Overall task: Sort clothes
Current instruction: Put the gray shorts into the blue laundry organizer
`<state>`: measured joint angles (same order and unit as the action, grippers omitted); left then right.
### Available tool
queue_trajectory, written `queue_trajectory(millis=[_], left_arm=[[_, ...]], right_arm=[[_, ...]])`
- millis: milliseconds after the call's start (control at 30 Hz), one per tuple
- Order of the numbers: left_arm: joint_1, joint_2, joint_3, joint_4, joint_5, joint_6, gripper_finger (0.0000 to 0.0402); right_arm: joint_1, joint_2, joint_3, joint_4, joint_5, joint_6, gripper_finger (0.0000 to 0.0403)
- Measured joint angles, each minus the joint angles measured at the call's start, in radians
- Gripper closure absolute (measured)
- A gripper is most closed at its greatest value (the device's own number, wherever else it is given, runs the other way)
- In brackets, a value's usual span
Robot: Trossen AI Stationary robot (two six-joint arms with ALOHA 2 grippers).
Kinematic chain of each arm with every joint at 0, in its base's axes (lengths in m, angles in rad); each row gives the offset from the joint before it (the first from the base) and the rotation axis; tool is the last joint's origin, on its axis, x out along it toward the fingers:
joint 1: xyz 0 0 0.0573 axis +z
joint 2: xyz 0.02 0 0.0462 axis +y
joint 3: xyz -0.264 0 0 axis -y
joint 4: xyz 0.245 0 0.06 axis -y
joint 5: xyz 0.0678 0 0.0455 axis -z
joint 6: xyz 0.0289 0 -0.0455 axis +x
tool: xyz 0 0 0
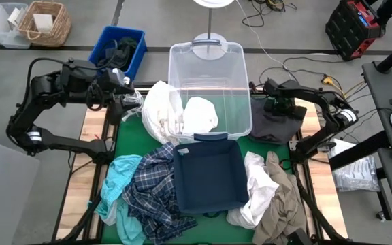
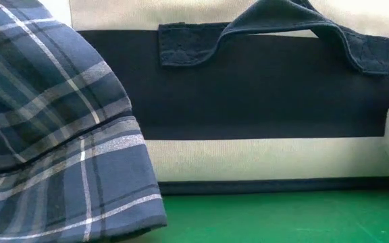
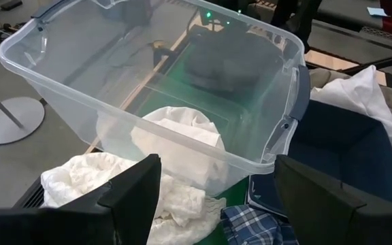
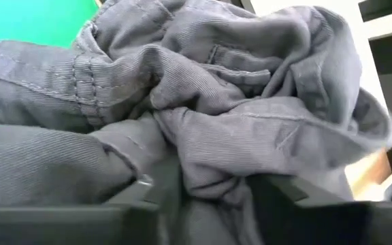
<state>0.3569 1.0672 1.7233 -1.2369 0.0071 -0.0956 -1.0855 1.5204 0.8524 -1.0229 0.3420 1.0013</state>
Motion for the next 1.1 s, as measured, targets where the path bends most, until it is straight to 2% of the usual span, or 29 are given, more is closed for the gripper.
queue_trajectory(millis=[133,300,433,700,933,1100], left_arm=[[0.0,0.006,0.0,0.008,0.0,0.0,0.0139],[0.0,0.008,0.0,0.015,0.0,-0.006,0.0139],[0.0,0.009,0.0,0.023,0.0,-0.024,0.0139],[0.0,0.012,0.0,0.055,0.0,-0.026,0.0139],[0.0,0.011,0.0,0.119,0.0,-0.026,0.0139],[0.0,0.016,0.0,0.137,0.0,-0.023,0.0139]], right_arm=[[-0.019,0.001,-0.002,0.025,-0.006,-0.075,0.0372],[-0.017,-0.009,-0.006,0.031,0.003,-0.044,0.0383],[0.003,-0.089,-0.011,0.032,0.035,-0.007,0.0384],[0.033,-0.412,-0.011,0.034,0.085,0.059,0.0387],[0.073,-0.701,-0.01,0.037,0.182,0.107,0.0388],[0.096,-0.865,-0.008,0.105,0.227,0.048,0.0388]])
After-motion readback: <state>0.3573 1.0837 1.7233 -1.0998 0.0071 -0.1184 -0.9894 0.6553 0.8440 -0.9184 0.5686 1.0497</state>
